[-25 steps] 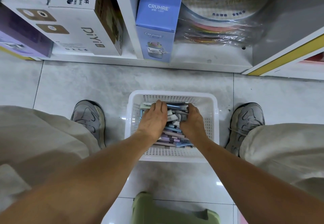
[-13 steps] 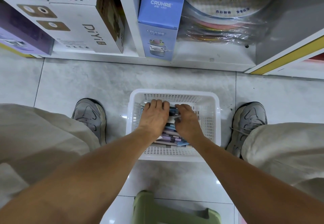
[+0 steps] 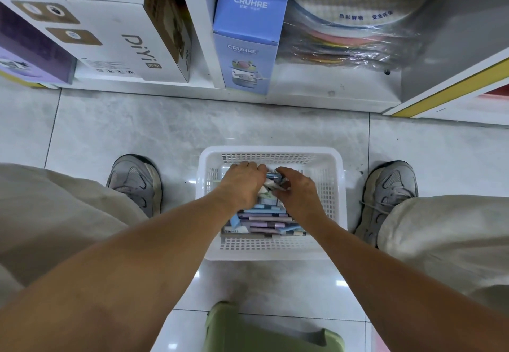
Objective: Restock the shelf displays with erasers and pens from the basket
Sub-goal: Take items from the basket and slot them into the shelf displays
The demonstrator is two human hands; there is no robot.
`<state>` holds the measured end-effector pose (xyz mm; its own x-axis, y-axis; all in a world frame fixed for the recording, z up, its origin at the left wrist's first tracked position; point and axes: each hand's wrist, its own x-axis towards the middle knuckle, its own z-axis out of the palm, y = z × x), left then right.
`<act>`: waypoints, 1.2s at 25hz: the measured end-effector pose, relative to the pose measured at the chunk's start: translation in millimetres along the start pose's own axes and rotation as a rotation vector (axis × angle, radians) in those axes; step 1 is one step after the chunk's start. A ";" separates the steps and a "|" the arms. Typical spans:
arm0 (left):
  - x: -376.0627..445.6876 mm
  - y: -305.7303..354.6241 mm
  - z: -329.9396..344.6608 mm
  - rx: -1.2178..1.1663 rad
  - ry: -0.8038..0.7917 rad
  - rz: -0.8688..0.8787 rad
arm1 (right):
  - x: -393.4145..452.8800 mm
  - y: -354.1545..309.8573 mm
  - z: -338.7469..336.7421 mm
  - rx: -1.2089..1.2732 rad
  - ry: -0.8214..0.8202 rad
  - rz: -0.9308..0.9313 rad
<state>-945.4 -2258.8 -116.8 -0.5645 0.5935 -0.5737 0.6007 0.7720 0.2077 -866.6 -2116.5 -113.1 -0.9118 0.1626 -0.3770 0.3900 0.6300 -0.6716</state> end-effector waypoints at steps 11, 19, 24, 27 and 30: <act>-0.7 -6.1 0.4 -0.259 -0.030 -0.032 | 1.2 17.4 -17.6 -0.111 0.007 0.150; -21.2 -10.5 -27.9 -0.569 -0.214 -0.079 | 7.9 4.7 -42.1 -0.048 -0.104 0.221; -45.3 -1.1 -64.9 -0.890 -0.263 -0.113 | -2.0 -18.1 -89.2 0.103 -0.285 0.174; -63.0 7.5 -99.8 -0.982 -0.253 -0.062 | -16.1 -43.1 -130.4 0.230 -0.362 0.172; -83.1 19.5 -142.3 -1.051 -0.247 -0.036 | -31.6 -76.9 -174.1 0.273 -0.387 0.109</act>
<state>-967.4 -2260.7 47.7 -0.3718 0.5949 -0.7127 -0.2672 0.6667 0.6958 -890.1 -2037.9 61.5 -0.7690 -0.1107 -0.6295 0.5474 0.3944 -0.7381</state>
